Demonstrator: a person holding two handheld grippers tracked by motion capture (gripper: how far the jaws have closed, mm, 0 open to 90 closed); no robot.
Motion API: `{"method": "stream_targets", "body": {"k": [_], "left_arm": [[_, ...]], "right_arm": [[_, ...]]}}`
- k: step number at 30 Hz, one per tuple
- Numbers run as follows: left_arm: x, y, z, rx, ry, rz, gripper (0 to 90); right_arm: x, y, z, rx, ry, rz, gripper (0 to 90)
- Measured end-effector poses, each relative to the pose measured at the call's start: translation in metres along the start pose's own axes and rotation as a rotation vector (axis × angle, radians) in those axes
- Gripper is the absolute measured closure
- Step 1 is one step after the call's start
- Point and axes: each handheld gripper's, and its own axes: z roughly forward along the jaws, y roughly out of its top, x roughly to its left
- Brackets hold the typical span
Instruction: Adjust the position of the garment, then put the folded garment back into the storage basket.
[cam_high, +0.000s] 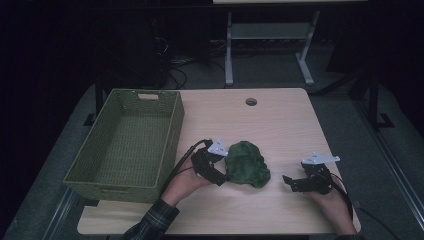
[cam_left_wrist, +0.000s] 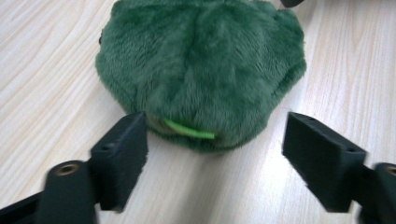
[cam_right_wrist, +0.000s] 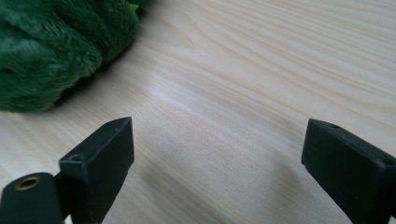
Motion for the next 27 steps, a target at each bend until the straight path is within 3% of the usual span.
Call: {"method": "stream_targets", "body": {"k": [3,5,12,23,27], "left_arm": [[0.001,0.008,0.003,0.001,-0.007,0.016,17.2],[0.002,0.011,0.007,0.009,-0.009,0.016,16.3],[0.013,0.02,0.026,0.049,-0.007,0.011,14.2],[0.018,0.018,0.056,0.124,-0.055,-0.01,14.0],[0.015,0.017,0.061,0.143,-0.049,-0.009,14.2]], "right_arm": [[0.003,-0.002,0.006,0.032,-0.019,-0.017,7.8],[0.001,-0.004,0.008,0.023,0.002,-0.004,7.0],[-0.001,-0.005,0.009,0.011,0.004,-0.01,6.2],[-0.001,-0.004,0.009,0.011,0.004,-0.009,6.3],[-0.001,-0.004,0.009,0.011,0.004,-0.011,6.3]]}}
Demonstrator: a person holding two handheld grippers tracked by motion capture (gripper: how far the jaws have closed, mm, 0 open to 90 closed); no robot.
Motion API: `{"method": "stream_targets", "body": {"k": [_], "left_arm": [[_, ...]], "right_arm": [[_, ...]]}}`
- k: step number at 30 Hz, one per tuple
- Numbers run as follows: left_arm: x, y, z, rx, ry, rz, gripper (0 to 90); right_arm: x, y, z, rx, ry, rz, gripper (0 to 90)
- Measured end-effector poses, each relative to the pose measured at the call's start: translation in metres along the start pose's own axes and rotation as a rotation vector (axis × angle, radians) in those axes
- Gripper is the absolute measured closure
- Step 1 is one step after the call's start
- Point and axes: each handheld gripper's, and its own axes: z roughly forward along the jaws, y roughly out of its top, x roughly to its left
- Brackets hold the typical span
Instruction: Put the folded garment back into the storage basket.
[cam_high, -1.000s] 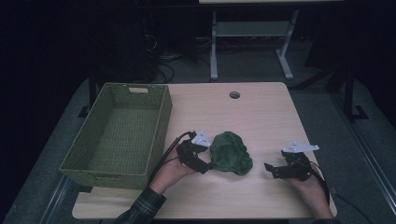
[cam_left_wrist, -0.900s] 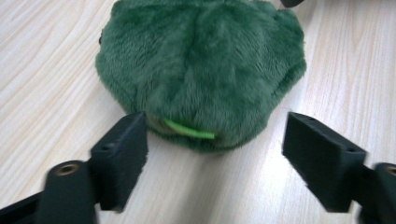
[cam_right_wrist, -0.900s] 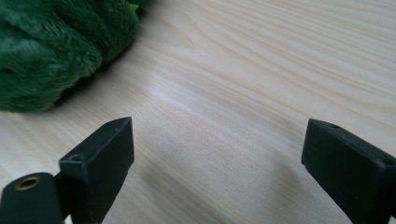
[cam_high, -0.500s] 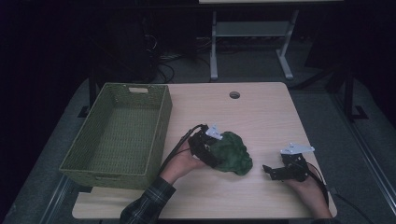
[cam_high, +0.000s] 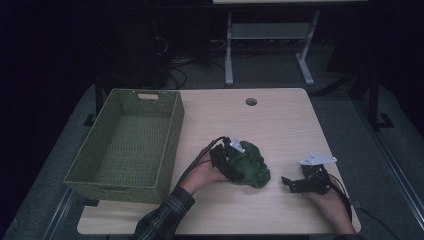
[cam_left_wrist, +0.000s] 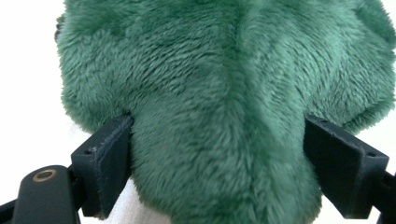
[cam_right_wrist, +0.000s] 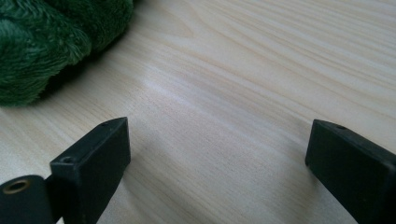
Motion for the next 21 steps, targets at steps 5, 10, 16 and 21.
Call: {"method": "stream_targets", "body": {"k": [5,10,16,21], "left_arm": [[-0.001,-0.003,0.012,0.014,0.001,-0.003,14.2],[-0.003,-0.002,0.016,0.026,0.026,-0.001,14.3],[-0.008,-0.001,0.011,0.03,0.037,0.028,39.0],[-0.01,0.0,0.009,0.036,0.02,0.015,61.2]], "right_arm": [[0.0,0.0,0.0,0.0,0.0,0.0,6.3],[0.0,0.0,0.0,0.0,-0.001,0.001,6.3],[0.0,0.0,0.0,0.0,-0.001,0.001,6.3],[0.0,0.0,0.0,-0.001,-0.005,0.009,6.5]]}}
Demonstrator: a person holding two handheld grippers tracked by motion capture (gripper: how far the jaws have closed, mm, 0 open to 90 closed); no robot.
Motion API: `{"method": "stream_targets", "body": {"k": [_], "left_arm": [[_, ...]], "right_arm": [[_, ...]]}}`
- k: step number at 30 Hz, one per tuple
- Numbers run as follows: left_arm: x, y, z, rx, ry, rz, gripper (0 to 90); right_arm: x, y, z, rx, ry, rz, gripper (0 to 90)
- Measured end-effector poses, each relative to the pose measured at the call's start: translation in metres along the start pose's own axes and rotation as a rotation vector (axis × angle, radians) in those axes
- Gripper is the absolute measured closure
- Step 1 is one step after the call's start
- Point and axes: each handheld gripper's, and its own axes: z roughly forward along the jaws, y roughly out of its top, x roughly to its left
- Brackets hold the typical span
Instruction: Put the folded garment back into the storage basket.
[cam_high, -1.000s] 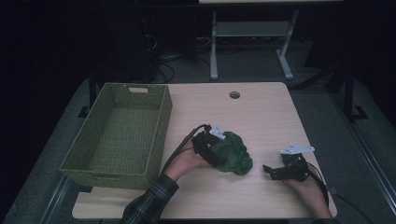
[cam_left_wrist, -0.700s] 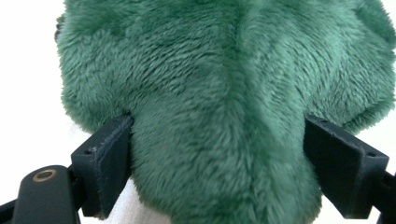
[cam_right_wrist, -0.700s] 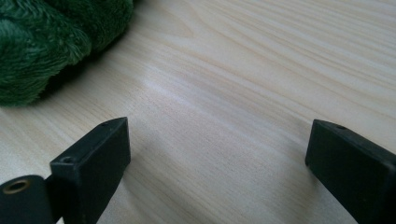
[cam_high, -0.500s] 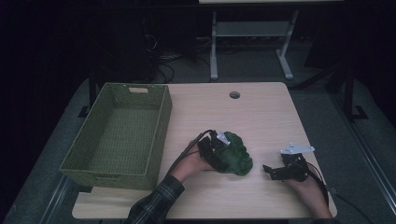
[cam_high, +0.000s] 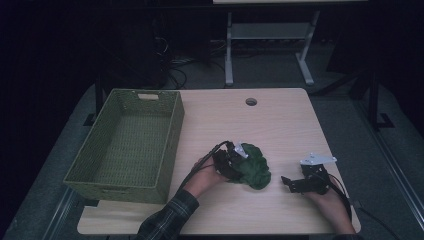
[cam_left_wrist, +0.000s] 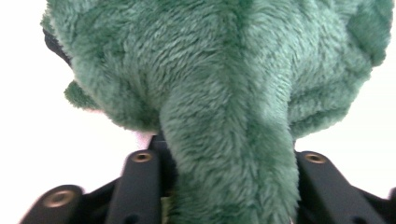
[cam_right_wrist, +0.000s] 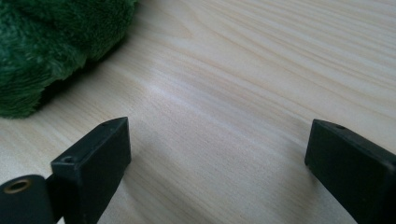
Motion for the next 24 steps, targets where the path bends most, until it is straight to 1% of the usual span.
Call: {"method": "stream_targets", "body": {"k": [1,3,5,7,10,11,12,13,14,17,18,20,23,24], "left_arm": [[0.0,0.0,0.0,0.002,0.0,-0.004,63.7],[0.0,0.0,0.0,0.003,-0.003,-0.011,66.0],[0.001,0.0,-0.001,-0.007,-0.014,-0.019,66.4],[0.003,-0.001,-0.004,-0.003,-0.023,-0.02,66.8],[0.001,0.0,-0.01,-0.019,-0.025,-0.009,67.1],[0.001,0.001,-0.012,-0.031,-0.033,-0.019,67.3],[0.0,0.002,-0.015,-0.044,-0.043,-0.03,67.7],[0.0,0.002,-0.019,-0.066,-0.052,-0.038,74.3],[0.0,0.003,-0.024,-0.08,-0.058,-0.048,74.8],[0.0,0.006,-0.038,-0.089,-0.048,-0.06,74.7],[0.001,0.008,-0.044,-0.086,-0.043,-0.058,74.7],[0.003,0.009,-0.052,-0.084,-0.04,-0.05,74.9],[0.004,0.01,-0.064,-0.108,-0.042,-0.073,75.3],[0.005,0.011,-0.069,-0.105,-0.039,-0.063,75.3]], "right_arm": [[0.0,0.0,0.0,0.0,0.0,0.002,6.6],[0.0,0.0,0.0,0.0,-0.001,0.002,6.6],[0.0,0.0,0.0,0.0,-0.001,0.002,6.5],[0.0,0.0,0.0,0.0,-0.001,0.002,6.5],[0.0,0.0,0.0,0.0,-0.001,0.003,6.5],[0.0,0.0,0.0,0.0,-0.001,0.002,6.5],[0.0,0.0,0.0,0.0,0.0,0.003,6.5],[0.0,0.0,0.0,0.0,0.0,0.003,6.5],[0.0,0.0,0.0,0.0,0.0,0.003,6.5],[0.0,0.0,0.0,0.0,-0.001,0.004,6.5],[0.0,0.0,0.0,0.001,-0.001,0.007,6.5],[0.0,0.0,0.0,0.0,0.0,0.003,6.5],[0.0,0.0,0.0,0.0,-0.001,0.003,6.5],[0.0,0.0,0.0,0.0,-0.001,0.003,6.5]]}}
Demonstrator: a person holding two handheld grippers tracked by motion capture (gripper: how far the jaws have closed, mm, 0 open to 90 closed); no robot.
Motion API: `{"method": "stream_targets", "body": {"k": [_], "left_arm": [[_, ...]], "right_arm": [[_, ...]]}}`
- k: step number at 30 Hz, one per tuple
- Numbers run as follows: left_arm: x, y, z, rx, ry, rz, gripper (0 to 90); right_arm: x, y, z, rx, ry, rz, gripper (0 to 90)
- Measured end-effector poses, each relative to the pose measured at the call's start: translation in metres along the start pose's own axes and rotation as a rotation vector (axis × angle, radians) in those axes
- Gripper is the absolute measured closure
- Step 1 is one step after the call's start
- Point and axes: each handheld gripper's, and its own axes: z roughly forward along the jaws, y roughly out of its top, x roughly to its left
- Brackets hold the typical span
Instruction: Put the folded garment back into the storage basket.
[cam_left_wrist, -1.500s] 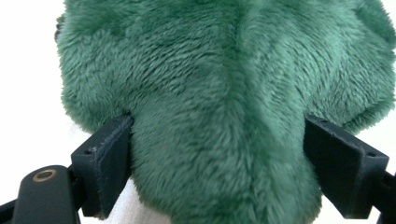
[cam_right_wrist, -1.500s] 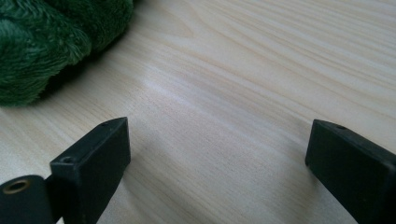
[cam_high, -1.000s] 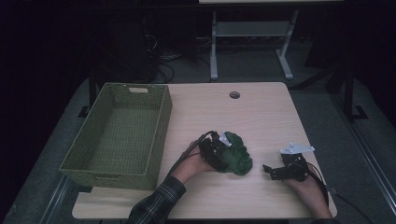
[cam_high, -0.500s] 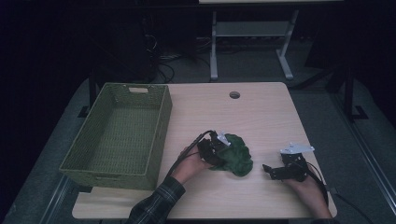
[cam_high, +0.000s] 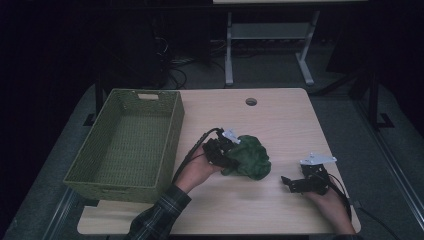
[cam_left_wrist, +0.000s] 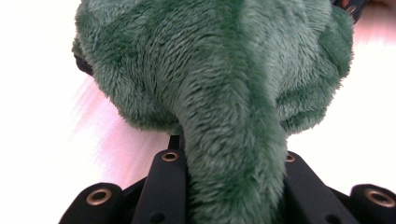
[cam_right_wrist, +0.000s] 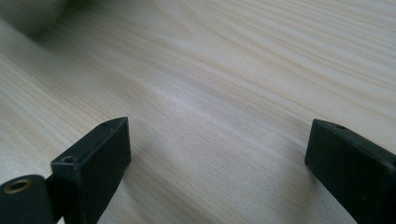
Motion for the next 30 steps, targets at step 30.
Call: {"method": "stream_targets", "body": {"k": [30], "left_arm": [[0.037,-0.028,-0.149,-0.085,0.207,-0.101,75.4]], "right_arm": [[0.0,0.0,0.0,0.0,-0.001,-0.003,6.5]]}}
